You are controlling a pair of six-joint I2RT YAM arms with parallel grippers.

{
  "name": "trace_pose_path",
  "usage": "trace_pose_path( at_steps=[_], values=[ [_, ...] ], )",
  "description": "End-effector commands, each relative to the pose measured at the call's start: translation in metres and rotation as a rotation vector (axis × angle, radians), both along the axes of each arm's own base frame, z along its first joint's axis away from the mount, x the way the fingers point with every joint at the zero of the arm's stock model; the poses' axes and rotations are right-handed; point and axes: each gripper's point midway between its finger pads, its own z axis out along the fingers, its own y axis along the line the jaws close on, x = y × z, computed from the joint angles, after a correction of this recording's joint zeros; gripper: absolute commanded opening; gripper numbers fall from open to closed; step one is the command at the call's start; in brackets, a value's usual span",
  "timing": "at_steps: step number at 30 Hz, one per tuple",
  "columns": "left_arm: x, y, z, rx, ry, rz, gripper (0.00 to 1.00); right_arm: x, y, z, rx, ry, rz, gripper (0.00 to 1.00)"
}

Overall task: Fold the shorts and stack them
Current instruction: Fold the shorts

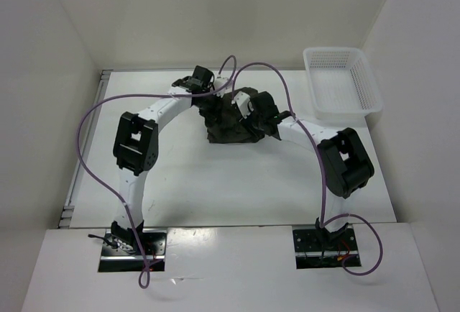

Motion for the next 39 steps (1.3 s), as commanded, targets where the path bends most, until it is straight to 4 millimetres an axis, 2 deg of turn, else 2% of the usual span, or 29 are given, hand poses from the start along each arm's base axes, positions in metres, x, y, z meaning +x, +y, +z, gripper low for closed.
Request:
trace_pose_path(
  at_steps=[1, 2, 4, 5, 6, 8, 9, 11, 12, 15, 16, 18, 20, 21, 22, 24, 28, 30, 31, 33, 34, 37, 38, 39],
  values=[
    [0.013, -0.006, 0.06, -0.129, -0.055, -0.036, 0.0, 0.001, -0.006, -0.002, -0.019, -0.028, 0.009, 0.53],
    [0.012, -0.005, 0.086, -0.173, -0.078, -0.049, 0.0, -0.001, -0.009, -0.005, -0.033, -0.031, 0.01, 0.53],
    [0.012, 0.01, 0.114, -0.194, -0.084, -0.029, 0.0, -0.003, -0.011, -0.009, -0.039, -0.022, 0.01, 0.53],
    [0.01, 0.01, 0.137, -0.205, -0.121, -0.032, 0.0, -0.003, -0.011, -0.009, -0.039, -0.021, 0.01, 0.53],
    [0.007, 0.021, 0.136, -0.181, -0.1, -0.006, 0.0, -0.003, -0.011, -0.009, -0.039, -0.021, 0.01, 0.53],
    [-0.004, 0.027, 0.137, -0.161, -0.085, 0.006, 0.0, -0.004, -0.009, -0.01, -0.031, -0.017, 0.019, 0.54],
    [-0.017, 0.031, 0.112, -0.138, -0.012, 0.011, 0.0, -0.004, -0.009, -0.01, -0.031, -0.017, 0.019, 0.54],
    [-0.035, 0.041, 0.082, -0.089, 0.065, 0.031, 0.0, -0.004, -0.009, -0.01, -0.031, -0.017, 0.019, 0.54],
    [-0.049, 0.052, 0.044, -0.028, 0.134, 0.056, 0.0, -0.005, -0.007, -0.01, -0.025, -0.014, 0.025, 0.54],
    [-0.063, 0.068, 0.003, 0.067, 0.163, 0.088, 0.0, -0.003, -0.004, -0.01, -0.016, -0.011, 0.035, 0.5],
    [-0.077, 0.074, -0.015, 0.093, 0.208, 0.092, 0.0, -0.002, -0.001, -0.007, -0.006, -0.016, 0.041, 0.49],
    [-0.082, 0.079, -0.029, 0.117, 0.217, 0.101, 0.0, -0.004, 0.0, -0.008, -0.003, -0.005, 0.049, 0.49],
    [-0.085, 0.092, -0.043, 0.165, 0.222, 0.129, 0.0, -0.003, 0.004, 0.001, 0.001, -0.014, 0.08, 0.49],
    [-0.085, 0.094, -0.044, 0.173, 0.219, 0.133, 0.0, -0.007, 0.002, -0.002, -0.01, 0.008, 0.08, 0.49],
    [-0.086, 0.098, -0.044, 0.191, 0.215, 0.141, 0.0, -0.005, 0.007, 0.015, 0.013, -0.02, 0.107, 0.49],
    [-0.089, 0.099, -0.044, 0.192, 0.217, 0.141, 0.03, -0.009, 0.007, 0.027, 0.026, -0.005, 0.134, 0.49],
    [-0.092, 0.103, -0.042, 0.207, 0.21, 0.148, 0.1, -0.007, 0.022, 0.088, 0.246, 0.01, 0.199, 0.49],
    [-0.094, 0.104, -0.039, 0.208, 0.21, 0.148, 0.13, -0.001, 0.035, 0.108, 0.32, -0.004, 0.202, 0.5],
    [-0.096, 0.104, -0.039, 0.211, 0.219, 0.148, 0.13, 0.003, 0.041, 0.112, 0.353, 0.0, 0.202, 0.5],
    [-0.096, 0.104, -0.036, 0.208, 0.21, 0.148, 0.13, 0.026, 0.056, 0.11, 0.442, 0.044, 0.143, 0.52],
    [-0.094, 0.109, -0.037, 0.231, 0.202, 0.16, 0.12, 0.043, 0.065, 0.111, 0.5, 0.076, 0.167, 0.54],
    [-0.09, 0.113, -0.038, 0.254, 0.183, 0.173, 0.08, 0.071, 0.07, 0.111, 0.544, 0.085, 0.146, 0.57],
    [-0.09, 0.115, -0.042, 0.269, 0.189, 0.177, 0.08, 0.089, 0.075, 0.106, 0.55, 0.074, 0.124, 0.57],
    [-0.09, 0.115, -0.042, 0.269, 0.189, 0.177, 0.07, 0.098, 0.076, 0.1, 0.542, 0.071, 0.111, 0.57]
  ],
)
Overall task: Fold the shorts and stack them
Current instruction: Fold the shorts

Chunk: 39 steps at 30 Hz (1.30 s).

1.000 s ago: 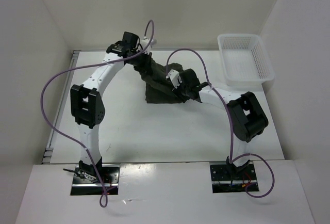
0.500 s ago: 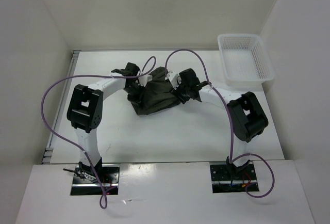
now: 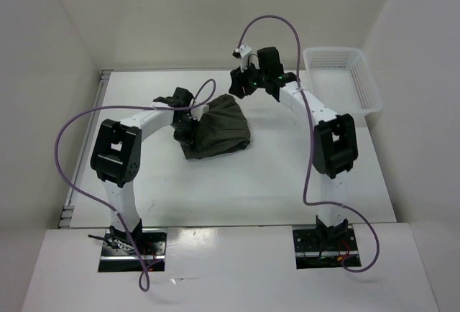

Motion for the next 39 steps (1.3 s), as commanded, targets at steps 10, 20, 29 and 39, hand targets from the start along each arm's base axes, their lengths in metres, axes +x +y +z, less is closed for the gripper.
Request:
trace_pose_path(
  at_steps=[10, 20, 29, 39],
  values=[
    [0.013, 0.016, 0.009, 0.082, -0.045, 0.029, 0.06, 0.057, 0.034, -0.082, -0.012, 0.089, 0.011, 0.59],
    [0.011, 0.019, 0.006, 0.094, -0.039, 0.031, 0.06, 0.032, 0.046, -0.128, -0.089, 0.155, 0.043, 0.32],
    [0.018, 0.031, 0.021, 0.135, -0.096, 0.061, 0.02, 0.065, 0.018, -0.128, -0.087, 0.132, -0.198, 0.0],
    [0.002, 0.05, 0.018, 0.25, -0.106, 0.074, 0.01, 0.131, -0.028, -0.084, -0.037, -0.009, -0.568, 0.0]
  ],
)
